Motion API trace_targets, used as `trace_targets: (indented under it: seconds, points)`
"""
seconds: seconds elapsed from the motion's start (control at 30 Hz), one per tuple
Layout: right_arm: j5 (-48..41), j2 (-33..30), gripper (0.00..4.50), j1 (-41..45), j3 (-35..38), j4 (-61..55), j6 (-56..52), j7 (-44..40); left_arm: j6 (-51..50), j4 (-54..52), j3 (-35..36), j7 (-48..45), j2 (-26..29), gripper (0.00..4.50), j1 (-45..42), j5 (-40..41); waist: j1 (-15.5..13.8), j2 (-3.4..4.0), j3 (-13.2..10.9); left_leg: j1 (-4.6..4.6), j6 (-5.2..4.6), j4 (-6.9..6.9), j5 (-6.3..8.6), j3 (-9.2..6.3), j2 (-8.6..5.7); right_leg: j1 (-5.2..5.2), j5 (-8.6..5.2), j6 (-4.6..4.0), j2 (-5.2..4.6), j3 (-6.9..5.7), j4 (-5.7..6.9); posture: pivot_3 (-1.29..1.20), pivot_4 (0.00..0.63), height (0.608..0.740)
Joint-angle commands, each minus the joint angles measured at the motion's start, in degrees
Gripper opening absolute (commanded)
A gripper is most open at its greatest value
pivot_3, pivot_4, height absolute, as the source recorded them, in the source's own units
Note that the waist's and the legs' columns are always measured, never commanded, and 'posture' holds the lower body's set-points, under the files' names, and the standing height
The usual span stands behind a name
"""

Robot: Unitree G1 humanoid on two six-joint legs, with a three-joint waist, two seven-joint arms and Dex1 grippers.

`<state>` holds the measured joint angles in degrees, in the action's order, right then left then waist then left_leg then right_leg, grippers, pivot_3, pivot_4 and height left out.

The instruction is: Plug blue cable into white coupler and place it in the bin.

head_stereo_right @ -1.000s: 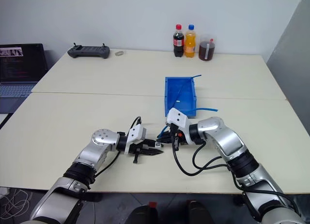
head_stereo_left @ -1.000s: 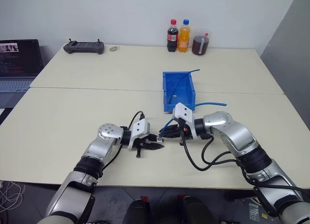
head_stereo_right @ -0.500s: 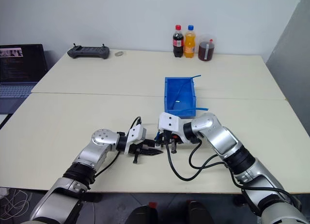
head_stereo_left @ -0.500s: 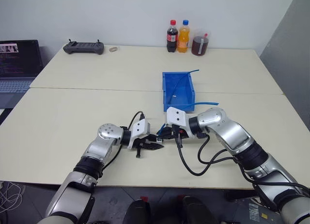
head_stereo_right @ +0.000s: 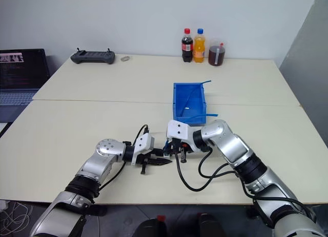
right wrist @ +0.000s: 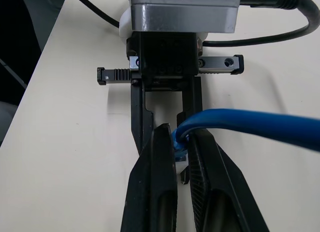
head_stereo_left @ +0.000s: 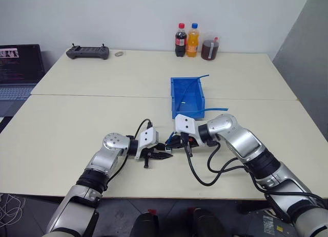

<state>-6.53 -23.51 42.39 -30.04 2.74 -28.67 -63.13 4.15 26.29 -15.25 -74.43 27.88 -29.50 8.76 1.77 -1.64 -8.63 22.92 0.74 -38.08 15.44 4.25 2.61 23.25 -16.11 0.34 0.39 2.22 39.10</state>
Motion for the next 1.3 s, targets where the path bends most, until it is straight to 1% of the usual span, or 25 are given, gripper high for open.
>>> trace_targets:
  seconds: [0.03,0.07,0.1,0.13,0.2,0.3,0.37,0.43,0.47,0.53,0.63,0.77,0.83,0.93,1.0,1.07,1.23,1.3]
  points:
    - [1.0,0.2,0.09,-1.8,0.6,4.7,-2.9,1.4,-0.9,-1.9,1.2,0.2,0.2,1.16,0.3,0.6,0.0,0.0,0.0,0.0,0.0,0.0,0.0,0.0,0.0,0.0,0.0,0.0,0.0,0.0,0.01,0.0,0.15,0.74]
    - [0.2,0.8,0.09,-1.7,2.0,4.5,-3.8,2.0,-2.5,-2.7,1.4,-0.2,0.4,1.52,0.3,1.4,0.0,0.0,0.0,-0.01,0.0,0.0,0.0,0.0,0.0,0.0,0.0,0.0,0.0,0.0,0.02,0.0,0.15,0.74]
    - [-0.3,1.1,0.09,-1.6,2.9,4.4,-4.3,2.3,-3.7,-3.2,1.5,-0.6,0.5,1.63,0.4,1.9,0.0,0.0,0.0,-0.01,0.0,-0.01,0.0,0.0,0.0,0.0,0.0,0.0,0.0,0.0,0.02,0.0,0.15,0.74]
    - [-3.1,2.3,0.09,-1.3,6.1,3.4,-7.2,3.3,-4.6,-4.7,2.2,0.3,0.6,1.96,0.8,2.4,0.0,0.0,0.0,-0.01,0.0,-0.01,0.0,0.0,0.0,0.0,0.0,0.0,0.0,0.0,0.03,0.0,0.15,0.74]
    - [-8.5,3.7,0.09,-0.1,12.8,1.3,-14.3,5.2,-8.4,-10.9,4.7,2.9,1.2,2.4,2.7,4.5,0.0,0.01,0.0,0.01,0.0,-0.02,0.0,0.0,0.01,0.0,0.0,0.0,0.0,0.0,0.04,0.0,0.15,0.74]
    - [-13.1,3.4,0.09,2.6,19.0,0.6,-22.6,6.7,-14.1,-20.1,8.8,7.9,1.6,2.97,6.1,7.6,0.0,0.03,-0.1,0.15,0.01,-0.01,-0.01,-0.02,0.02,0.15,0.02,-0.03,-0.02,0.01,0.07,0.0,0.15,0.74]
    - [-15.0,2.9,0.09,4.9,21.7,1.6,-26.4,7.6,-17.5,-25.7,10.9,11.1,1.8,3.43,8.5,9.1,0.0,0.06,-0.1,0.23,0.01,0.01,-0.01,-0.01,0.02,0.22,0.02,-0.03,-0.07,0.02,0.05,0.0,0.15,0.74]
    - [-16.3,2.5,0.09,7.5,23.5,3.7,-29.0,8.1,-19.8,-30.2,12.2,14.1,1.6,3.76,10.4,9.8,0.0,0.06,-0.1,0.26,0.01,0.01,-0.01,-0.02,0.0,0.24,0.02,-0.03,-0.1,0.01,0.03,0.0,0.15,0.74]
    - [-16.7,2.4,0.09,10.0,25.0,6.6,-30.5,8.6,-20.8,-33.5,13.0,17.0,0.9,4.07,11.7,9.8,0.0,0.06,-0.1,0.25,0.01,0.01,0.0,-0.02,-0.01,0.24,0.02,-0.03,-0.1,0.01,0.02,0.0,0.15,0.74]
    - [-16.6,1.8,0.09,17.7,27.6,17.0,-30.7,9.1,-24.9,-42.8,14.9,24.9,-1.9,4.4,14.5,11.0,0.2,0.09,-0.1,0.22,0.0,0.03,0.0,0.0,-0.01,0.22,0.02,-0.03,-0.1,0.04,0.02,0.0,0.15,0.74]
    - [-14.5,1.7,0.09,25.4,28.3,30.7,-26.3,9.5,-30.1,-50.6,16.0,32.4,-5.0,4.46,16.7,12.1,0.1,0.08,-0.2,0.23,0.0,0.03,0.0,0.05,-0.04,0.23,0.05,-0.05,-0.11,0.09,0.0,0.0,0.15,0.74]
    - [-10.1,2.6,0.09,34.0,28.9,50.6,-15.3,11.8,-33.1,-54.9,15.8,39.7,-7.9,4.46,18.3,11.3,0.0,0.07,-0.2,0.18,0.0,0.12,0.0,0.06,-0.02,0.19,0.05,-0.06,-0.07,0.1,-0.05,0.0,0.15,0.74]
    - [-8.5,3.0,0.09,36.8,29.4,57.5,-10.7,13.2,-32.9,-55.6,15.6,42.5,-9.0,4.46,18.5,10.3,0.0,0.07,-0.2,0.19,0.0,0.12,0.0,0.1,-0.03,0.19,0.05,-0.06,-0.08,0.13,-0.07,0.0,0.15,0.74]
    - [-7.2,3.7,0.09,39.6,30.7,64.2,-6.9,14.4,-32.7,-56.2,15.1,45.5,-10.2,4.46,18.8,9.8,0.0,0.07,-0.2,0.18,0.0,0.12,0.0,0.23,-0.04,0.2,0.05,-0.06,-0.09,0.23,-0.08,0.0,0.15,0.74]
    - [-6.6,4.3,0.76,40.6,31.3,66.7,-5.4,14.9,-32.6,-56.6,14.7,46.8,-10.7,4.5,18.8,9.6,0.0,0.08,-0.2,0.19,0.01,0.12,0.0,0.28,-0.03,0.23,0.05,-0.06,-0.09,0.26,-0.08,0.0,0.15,0.74]
    - [-6.0,4.7,1.05,41.1,31.6,68.3,-4.3,15.3,-32.6,-56.7,14.4,47.4,-10.7,4.5,18.7,9.7,0.0,0.08,-0.2,0.19,0.01,0.14,0.0,0.3,-0.01,0.26,0.05,-0.06,-0.09,0.28,-0.07,0.0,0.15,0.74]
    - [-4.7,4.5,2.29,41.6,33.3,69.9,-2.4,17.4,-33.0,-56.6,14.7,47.4,-9.9,4.5,18.2,11.0,0.1,0.08,-0.2,0.17,0.02,0.14,0.0,0.31,0.0,0.25,0.05,-0.06,-0.09,0.28,-0.06,0.0,0.15,0.74]
    - [-4.4,4.3,2.66,41.6,33.5,70.1,-2.0,18.1,-33.0,-56.3,14.8,47.3,-9.8,4.5,17.9,11.4,0.1,0.08,-0.2,0.17,0.02,0.14,0.0,0.33,-0.01,0.25,0.05,-0.06,-0.09,0.29,-0.05,0.0,0.15,0.74]
